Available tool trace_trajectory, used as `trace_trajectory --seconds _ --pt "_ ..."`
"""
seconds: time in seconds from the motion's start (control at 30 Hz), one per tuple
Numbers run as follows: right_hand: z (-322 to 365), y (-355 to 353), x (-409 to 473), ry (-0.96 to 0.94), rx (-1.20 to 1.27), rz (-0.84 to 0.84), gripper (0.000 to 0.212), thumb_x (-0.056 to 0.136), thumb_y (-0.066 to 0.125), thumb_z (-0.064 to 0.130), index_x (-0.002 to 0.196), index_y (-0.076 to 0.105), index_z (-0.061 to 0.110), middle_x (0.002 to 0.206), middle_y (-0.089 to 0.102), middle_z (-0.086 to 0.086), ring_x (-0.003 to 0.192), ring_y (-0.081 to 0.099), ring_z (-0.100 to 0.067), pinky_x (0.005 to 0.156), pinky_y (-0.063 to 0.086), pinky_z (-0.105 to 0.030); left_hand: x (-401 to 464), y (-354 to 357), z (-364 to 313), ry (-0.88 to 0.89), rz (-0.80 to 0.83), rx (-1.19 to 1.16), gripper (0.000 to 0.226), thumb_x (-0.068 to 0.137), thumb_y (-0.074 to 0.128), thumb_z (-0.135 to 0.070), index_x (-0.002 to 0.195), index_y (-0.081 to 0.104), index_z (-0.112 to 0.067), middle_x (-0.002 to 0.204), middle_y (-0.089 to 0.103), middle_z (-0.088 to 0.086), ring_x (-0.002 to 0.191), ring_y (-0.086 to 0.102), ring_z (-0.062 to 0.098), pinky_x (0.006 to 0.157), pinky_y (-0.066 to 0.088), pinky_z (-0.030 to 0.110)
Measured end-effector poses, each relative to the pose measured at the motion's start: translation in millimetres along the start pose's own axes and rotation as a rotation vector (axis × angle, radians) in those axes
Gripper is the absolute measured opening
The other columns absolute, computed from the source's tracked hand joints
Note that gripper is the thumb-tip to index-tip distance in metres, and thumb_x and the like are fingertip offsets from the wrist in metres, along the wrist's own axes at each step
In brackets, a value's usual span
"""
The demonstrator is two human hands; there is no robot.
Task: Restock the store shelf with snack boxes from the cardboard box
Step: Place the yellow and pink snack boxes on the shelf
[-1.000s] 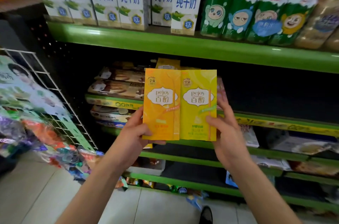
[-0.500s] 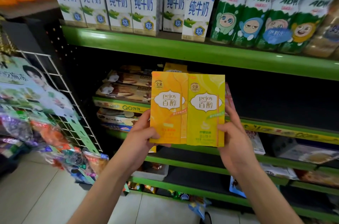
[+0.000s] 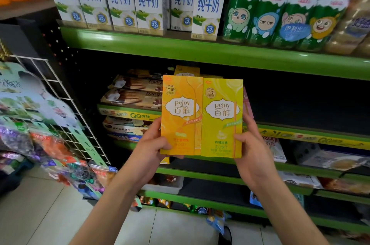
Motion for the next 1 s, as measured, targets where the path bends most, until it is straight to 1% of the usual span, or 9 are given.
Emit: trace_trajectory --seconds 0.1,0.2,0.3,0.43,0.6,0.67,0.8,1.0 --pt "-1 -4 -3 0.011 -0.014 -0.015 0.066 0.093 0.036 -0.004 0.128 0.058 0.048 0.127 0.067 0.011 0.116 0.065 -0.019 0.096 0.051 -0.059 0 2 3 -0.016 -0.015 0.013 0.065 0.067 0.052 -0.002 0.127 0.057 -0.025 0.123 0.066 0.012 0.095 0.067 0.035 0.065 0.057 0.039" --pt "0 -6 -6 0.007 -0.026 -0.017 0.067 0.092 0.037 -0.001 0.127 0.058 0.052 0.127 0.066 0.014 0.116 0.064 -0.016 0.099 0.048 -0.060 0 4 4 -0.022 -0.017 0.023 0.064 0.067 0.051 -0.002 0.126 0.058 -0.025 0.121 0.067 0.009 0.094 0.068 0.033 0.065 0.057 0.039" --pt "0 -8 -8 0.012 -0.030 -0.014 0.068 0.094 0.036 -0.001 0.127 0.057 0.054 0.128 0.065 0.015 0.119 0.063 -0.019 0.100 0.047 -0.062 0 6 5 -0.029 -0.015 0.024 0.063 0.067 0.051 -0.003 0.125 0.059 -0.027 0.120 0.067 0.009 0.094 0.068 0.034 0.065 0.057 0.037" --pt "0 -9 -10 0.021 -0.023 -0.012 0.068 0.096 0.036 -0.002 0.125 0.057 0.055 0.130 0.065 0.011 0.121 0.062 -0.023 0.101 0.045 -0.062 -1 6 5 -0.028 -0.013 0.038 0.062 0.069 0.051 -0.002 0.123 0.061 -0.028 0.122 0.067 0.009 0.096 0.067 0.035 0.067 0.057 0.038" --pt "-3 -10 -11 0.039 -0.006 -0.027 0.066 0.097 0.036 -0.002 0.127 0.057 0.052 0.132 0.065 0.007 0.122 0.061 -0.025 0.102 0.045 -0.062 -2 6 5 -0.033 -0.010 0.060 0.063 0.069 0.051 -0.002 0.127 0.058 -0.025 0.121 0.066 0.010 0.094 0.067 0.036 0.068 0.057 0.038" --pt "-3 -10 -12 0.042 -0.010 -0.032 0.066 0.098 0.036 -0.002 0.125 0.058 0.054 0.132 0.065 0.007 0.122 0.061 -0.025 0.103 0.044 -0.061 -3 6 4 -0.034 -0.007 0.067 0.063 0.069 0.051 -0.002 0.128 0.057 -0.024 0.122 0.066 0.011 0.095 0.067 0.036 0.069 0.057 0.038" --pt "1 -9 -13 0.045 -0.036 -0.028 0.068 0.098 0.036 -0.002 0.118 0.061 0.058 0.130 0.066 0.006 0.122 0.061 -0.026 0.103 0.045 -0.061 -2 9 4 -0.036 -0.007 0.064 0.064 0.069 0.050 -0.002 0.129 0.057 -0.022 0.121 0.066 0.012 0.093 0.066 0.034 0.067 0.057 0.038" --pt "5 -10 -12 0.044 -0.039 -0.019 0.064 0.098 0.038 -0.001 0.120 0.060 0.055 0.129 0.067 0.004 0.120 0.062 -0.025 0.102 0.045 -0.061 -2 10 1 -0.031 -0.003 0.079 0.064 0.070 0.050 -0.003 0.130 0.055 -0.023 0.122 0.067 0.008 0.096 0.068 0.032 0.067 0.057 0.038"
Point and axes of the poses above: each hand's wrist, its own x-axis towards the middle knuckle, its own y-axis out of the palm, z = x × y, the point moved 6 cm from there along x, towards the middle knuckle
